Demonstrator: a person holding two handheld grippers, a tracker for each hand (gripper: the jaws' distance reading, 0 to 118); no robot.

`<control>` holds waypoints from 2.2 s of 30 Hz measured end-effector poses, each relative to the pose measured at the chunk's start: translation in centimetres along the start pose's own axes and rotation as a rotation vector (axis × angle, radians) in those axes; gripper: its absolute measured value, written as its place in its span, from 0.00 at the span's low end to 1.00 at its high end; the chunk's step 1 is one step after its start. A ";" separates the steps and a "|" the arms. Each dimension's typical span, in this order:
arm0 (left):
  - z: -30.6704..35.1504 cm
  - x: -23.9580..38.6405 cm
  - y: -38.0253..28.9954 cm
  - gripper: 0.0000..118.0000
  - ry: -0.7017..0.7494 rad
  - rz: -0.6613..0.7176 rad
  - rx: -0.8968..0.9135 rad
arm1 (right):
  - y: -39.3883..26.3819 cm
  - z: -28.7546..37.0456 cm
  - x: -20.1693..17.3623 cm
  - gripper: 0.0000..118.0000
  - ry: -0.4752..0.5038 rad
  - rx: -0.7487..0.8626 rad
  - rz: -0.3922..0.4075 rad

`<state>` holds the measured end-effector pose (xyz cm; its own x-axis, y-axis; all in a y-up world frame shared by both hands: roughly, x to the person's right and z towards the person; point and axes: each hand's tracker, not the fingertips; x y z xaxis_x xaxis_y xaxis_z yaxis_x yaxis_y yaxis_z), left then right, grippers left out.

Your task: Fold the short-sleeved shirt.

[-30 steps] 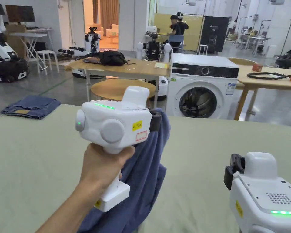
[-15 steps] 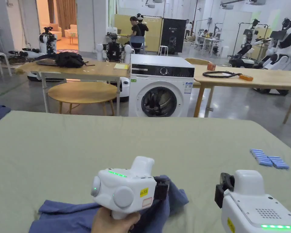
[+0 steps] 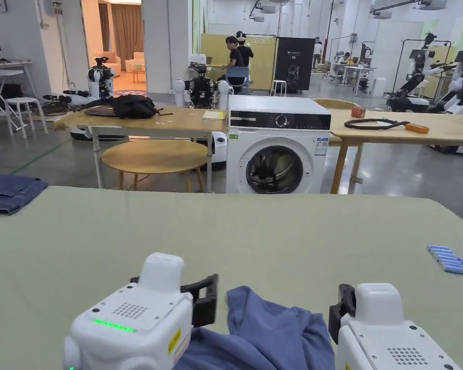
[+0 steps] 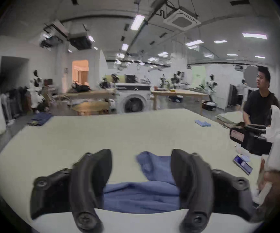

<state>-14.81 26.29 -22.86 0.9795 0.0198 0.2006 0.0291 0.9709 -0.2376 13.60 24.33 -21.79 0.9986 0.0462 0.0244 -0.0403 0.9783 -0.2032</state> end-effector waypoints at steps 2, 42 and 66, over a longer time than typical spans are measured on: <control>1.6 -1.2 -0.5 0.10 0.106 -0.026 0.033 | 0.2 -0.2 -0.9 0.00 0.006 0.015 -0.004; -18.3 -18.1 -8.8 0.20 0.261 0.138 -0.841 | -5.1 -6.6 -0.1 0.00 -0.020 -0.183 -0.016; -11.4 -18.1 -7.6 0.00 0.165 0.220 -0.662 | -6.2 -21.8 5.0 0.00 0.064 -0.666 -0.044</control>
<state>-30.44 15.80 -35.52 0.9925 0.1111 -0.0518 -0.1085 0.5992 -0.7932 19.60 14.07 -41.69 0.9997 -0.0230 -0.0078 0.0089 0.6447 -0.7644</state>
